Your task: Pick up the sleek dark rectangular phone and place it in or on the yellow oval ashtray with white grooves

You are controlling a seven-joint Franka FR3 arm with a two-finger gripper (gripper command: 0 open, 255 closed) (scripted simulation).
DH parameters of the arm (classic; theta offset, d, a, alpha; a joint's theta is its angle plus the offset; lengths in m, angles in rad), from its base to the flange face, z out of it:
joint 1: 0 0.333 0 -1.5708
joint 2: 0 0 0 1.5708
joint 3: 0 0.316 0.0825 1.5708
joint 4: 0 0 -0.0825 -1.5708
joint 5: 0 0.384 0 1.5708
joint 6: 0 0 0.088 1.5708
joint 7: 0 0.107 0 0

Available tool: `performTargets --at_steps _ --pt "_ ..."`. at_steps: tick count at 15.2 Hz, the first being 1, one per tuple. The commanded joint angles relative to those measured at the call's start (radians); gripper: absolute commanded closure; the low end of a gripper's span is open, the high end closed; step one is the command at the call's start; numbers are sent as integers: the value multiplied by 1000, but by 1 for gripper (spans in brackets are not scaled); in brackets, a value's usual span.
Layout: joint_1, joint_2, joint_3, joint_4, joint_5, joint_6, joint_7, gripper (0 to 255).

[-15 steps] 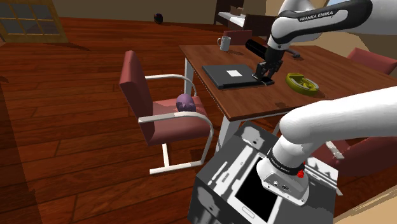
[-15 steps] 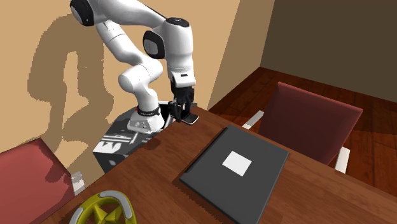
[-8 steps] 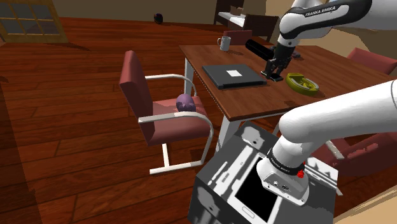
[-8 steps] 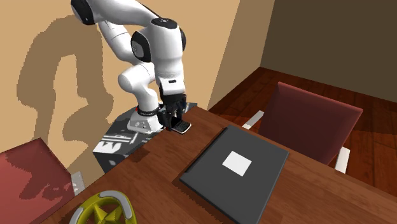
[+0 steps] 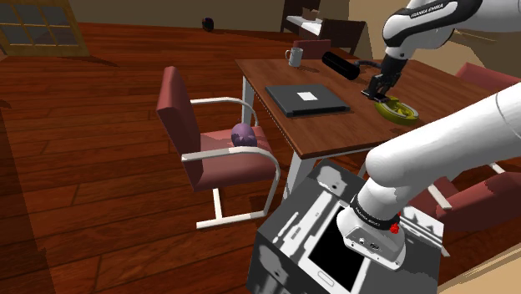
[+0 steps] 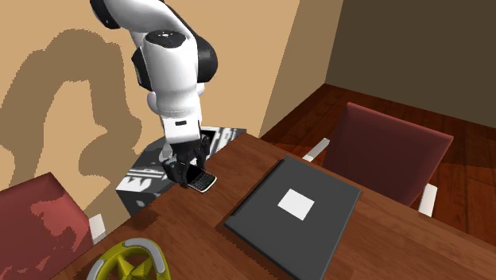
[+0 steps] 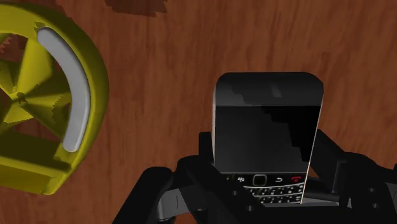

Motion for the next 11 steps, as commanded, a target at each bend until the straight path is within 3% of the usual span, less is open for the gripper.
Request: performTargets --at_steps 1,6,11 --pt "5 58 -52 49 12 18 -60 255" --pt "29 212 -183 192 89 37 -222 255" --pt "43 422 -313 361 257 38 -430 255"
